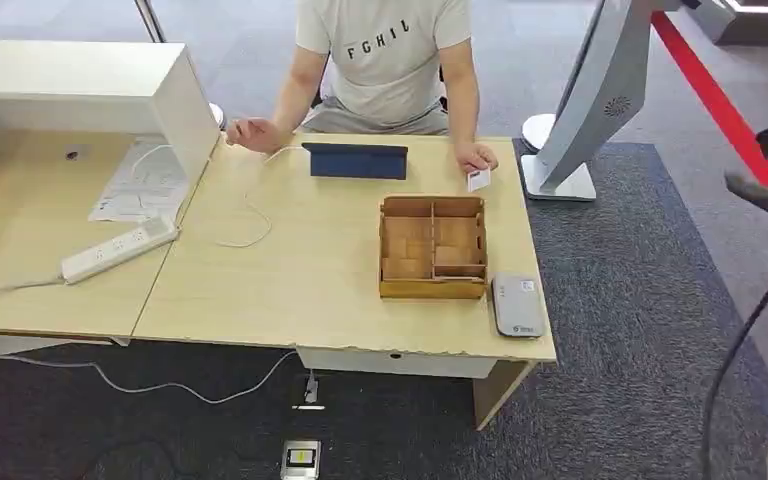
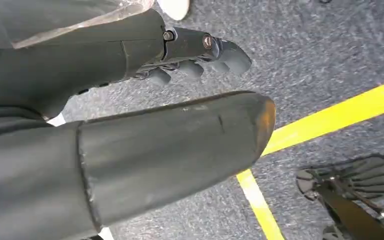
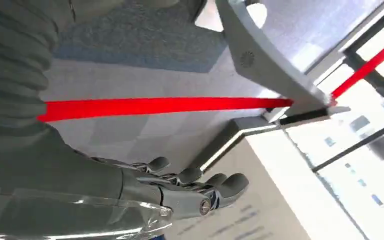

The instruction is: Pass the card to the sensor for recognition and then transmit it.

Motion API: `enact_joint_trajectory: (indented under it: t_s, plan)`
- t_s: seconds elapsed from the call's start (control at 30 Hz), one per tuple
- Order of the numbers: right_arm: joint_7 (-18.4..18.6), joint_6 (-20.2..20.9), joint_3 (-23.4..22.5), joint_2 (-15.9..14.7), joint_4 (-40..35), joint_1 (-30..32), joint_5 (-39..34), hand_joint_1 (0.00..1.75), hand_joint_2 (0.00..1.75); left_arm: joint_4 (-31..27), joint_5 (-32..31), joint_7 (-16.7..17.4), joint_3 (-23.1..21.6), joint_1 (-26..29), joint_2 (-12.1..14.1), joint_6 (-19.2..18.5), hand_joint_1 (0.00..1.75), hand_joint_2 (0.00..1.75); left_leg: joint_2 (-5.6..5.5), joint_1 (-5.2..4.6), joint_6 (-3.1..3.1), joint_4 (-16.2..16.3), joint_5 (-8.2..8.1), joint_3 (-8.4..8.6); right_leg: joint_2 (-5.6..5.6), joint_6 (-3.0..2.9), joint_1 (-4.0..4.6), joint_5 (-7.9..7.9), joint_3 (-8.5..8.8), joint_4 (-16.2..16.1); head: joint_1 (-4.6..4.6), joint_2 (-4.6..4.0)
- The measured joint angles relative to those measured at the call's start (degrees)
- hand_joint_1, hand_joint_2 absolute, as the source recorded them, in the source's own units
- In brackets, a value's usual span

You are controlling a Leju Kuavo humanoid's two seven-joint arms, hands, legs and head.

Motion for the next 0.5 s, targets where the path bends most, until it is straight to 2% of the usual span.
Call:
enact_joint_trajectory:
  t_s: [0.1,0.2,0.37,0.5]
  plan:
    - [-0.02,-1.22,6.75,2.91,0.00,-1.66,0.46,0.00,1.75,0.00,-0.52,-0.13,0.00,0.12,-0.02,-0.13,0.00,0.00,-0.19,0.10,-0.05,0.02,0.07,-0.06,-0.14,-0.01,0.09,-0.01,-0.02,-0.03,0.02,0.00]
    - [0.00,-2.54,12.36,4.44,0.02,-2.40,1.78,0.00,1.75,0.00,-1.07,-0.02,-0.02,0.29,-0.02,-0.26,0.00,0.00,-0.31,0.11,-0.05,0.02,0.10,-0.13,-0.29,-0.01,0.10,-0.01,-0.04,-0.03,0.02,0.00]
    - [6.04,-6.76,20.06,5.58,0.61,-2.84,11.14,0.00,1.75,0.00,-2.62,-0.24,-0.02,0.51,0.00,-0.61,0.00,0.00,-0.28,0.10,-0.04,0.01,0.10,-0.17,-0.30,-0.01,0.09,-0.01,-0.04,-0.08,0.02,0.00]
    - [8.70,-7.56,25.87,6.10,1.31,-2.83,15.39,0.00,1.75,0.00,-2.86,-0.61,-0.02,0.63,0.11,-0.87,0.00,0.00,-0.28,0.10,-0.04,0.02,0.10,-0.17,-0.30,-0.01,0.09,0.00,-0.06,-0.09,0.02,0.00]
